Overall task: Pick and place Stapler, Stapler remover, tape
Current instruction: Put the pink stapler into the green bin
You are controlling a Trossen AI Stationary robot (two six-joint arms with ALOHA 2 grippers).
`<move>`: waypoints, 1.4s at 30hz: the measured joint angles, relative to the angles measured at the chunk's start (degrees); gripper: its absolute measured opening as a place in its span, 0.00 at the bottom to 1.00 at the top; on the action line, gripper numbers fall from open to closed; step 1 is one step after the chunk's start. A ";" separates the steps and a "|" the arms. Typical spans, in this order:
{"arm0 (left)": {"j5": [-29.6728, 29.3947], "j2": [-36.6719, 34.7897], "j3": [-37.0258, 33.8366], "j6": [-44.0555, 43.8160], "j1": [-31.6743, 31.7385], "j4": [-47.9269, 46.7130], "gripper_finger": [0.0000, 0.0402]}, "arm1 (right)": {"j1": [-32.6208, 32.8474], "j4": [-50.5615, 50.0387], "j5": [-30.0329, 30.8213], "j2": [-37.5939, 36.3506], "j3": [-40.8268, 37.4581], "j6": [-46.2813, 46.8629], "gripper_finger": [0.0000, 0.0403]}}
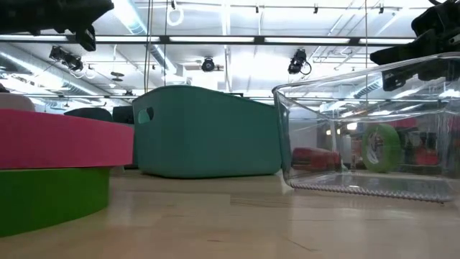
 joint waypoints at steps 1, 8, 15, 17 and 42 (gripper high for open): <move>1.00 1.04 0.29 0.01 0.00 -0.02 0.04 | 0.00 0.00 0.00 0.00 0.00 0.00 0.04; 7.14 9.77 3.39 0.05 0.00 -3.11 0.04 | 0.00 0.00 0.00 0.00 0.00 0.02 0.04; 10.70 16.22 5.09 0.16 0.00 -3.54 0.04 | 0.00 0.00 0.00 0.00 0.00 0.04 0.04; 10.72 17.21 5.10 0.16 0.00 -3.78 0.04 | 0.01 0.00 0.00 0.00 0.00 0.10 0.04; 12.47 22.30 22.65 4.18 0.00 -31.59 0.04 | 0.02 0.00 0.00 0.00 0.00 0.08 0.04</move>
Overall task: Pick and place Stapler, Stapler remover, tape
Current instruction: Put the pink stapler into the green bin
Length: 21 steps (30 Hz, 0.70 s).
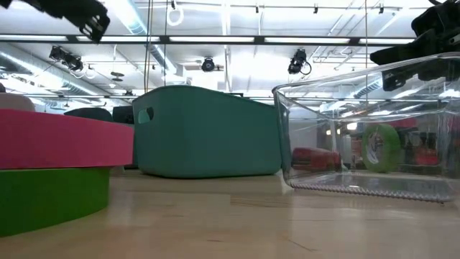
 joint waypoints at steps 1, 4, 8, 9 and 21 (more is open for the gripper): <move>-0.45 0.00 1.00 0.25 0.00 -0.76 0.04 | -0.02 0.00 0.00 0.00 0.00 -0.07 0.04; -2.93 0.02 3.77 1.11 0.00 -1.90 0.04 | -0.02 0.00 0.00 0.00 0.00 -0.08 0.04; -4.94 0.02 6.35 3.33 0.02 -3.99 0.04 | -0.02 0.00 0.00 0.00 0.00 -0.06 0.04; -5.29 -0.02 6.45 3.37 0.02 -3.92 0.04 | -0.02 0.00 0.00 0.00 0.00 -0.07 0.04; -0.47 5.17 6.41 9.31 0.00 -4.29 0.04 | -0.01 0.01 0.00 0.00 0.00 0.12 0.04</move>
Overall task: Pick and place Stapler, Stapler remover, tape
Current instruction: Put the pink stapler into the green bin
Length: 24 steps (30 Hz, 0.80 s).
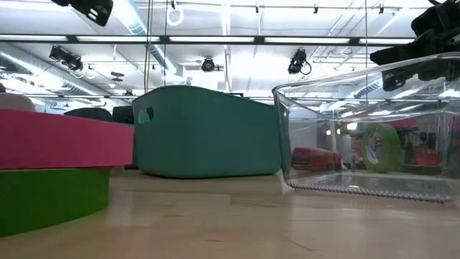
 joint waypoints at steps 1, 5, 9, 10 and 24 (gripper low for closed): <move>1.46 1.11 0.00 0.64 0.00 0.12 0.04 | 0.00 0.00 -0.01 0.00 0.00 -0.01 0.04; 5.74 5.81 0.00 4.07 -0.04 0.00 0.04 | 0.00 0.00 -0.01 0.00 0.00 -0.02 0.04; 6.54 9.89 0.00 7.62 -0.08 0.04 0.04 | 0.01 0.00 0.00 0.00 0.00 -0.02 0.04; 7.08 10.65 -0.02 8.70 -0.11 0.04 0.04 | -0.01 -0.01 0.00 0.00 0.00 -0.02 0.04; 10.71 14.83 -0.05 21.06 -1.26 -0.54 0.04 | 0.01 0.01 0.00 0.00 0.00 -0.20 0.04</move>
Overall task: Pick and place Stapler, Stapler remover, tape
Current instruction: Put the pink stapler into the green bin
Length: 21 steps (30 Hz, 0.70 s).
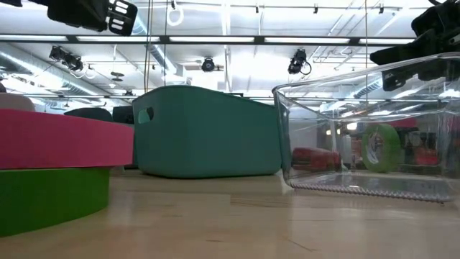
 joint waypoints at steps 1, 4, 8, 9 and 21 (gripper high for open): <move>0.01 0.35 0.01 0.33 -0.32 -0.04 0.04 | 0.00 -0.02 0.00 0.00 0.00 0.00 0.04; 0.01 1.24 -0.01 0.32 -1.63 -1.15 0.04 | -0.02 -0.01 0.00 0.00 0.00 0.00 0.04; 0.00 2.94 -0.01 0.30 -3.97 -1.19 0.04 | -0.02 -0.02 0.00 0.00 0.00 0.02 0.04; 0.02 3.41 0.01 0.08 -4.61 -0.89 0.04 | -0.02 -0.01 0.00 0.00 0.00 0.02 0.04; -0.02 8.77 -0.01 -0.12 -11.29 -2.02 0.04 | -0.02 -0.02 0.00 0.00 0.00 0.17 0.04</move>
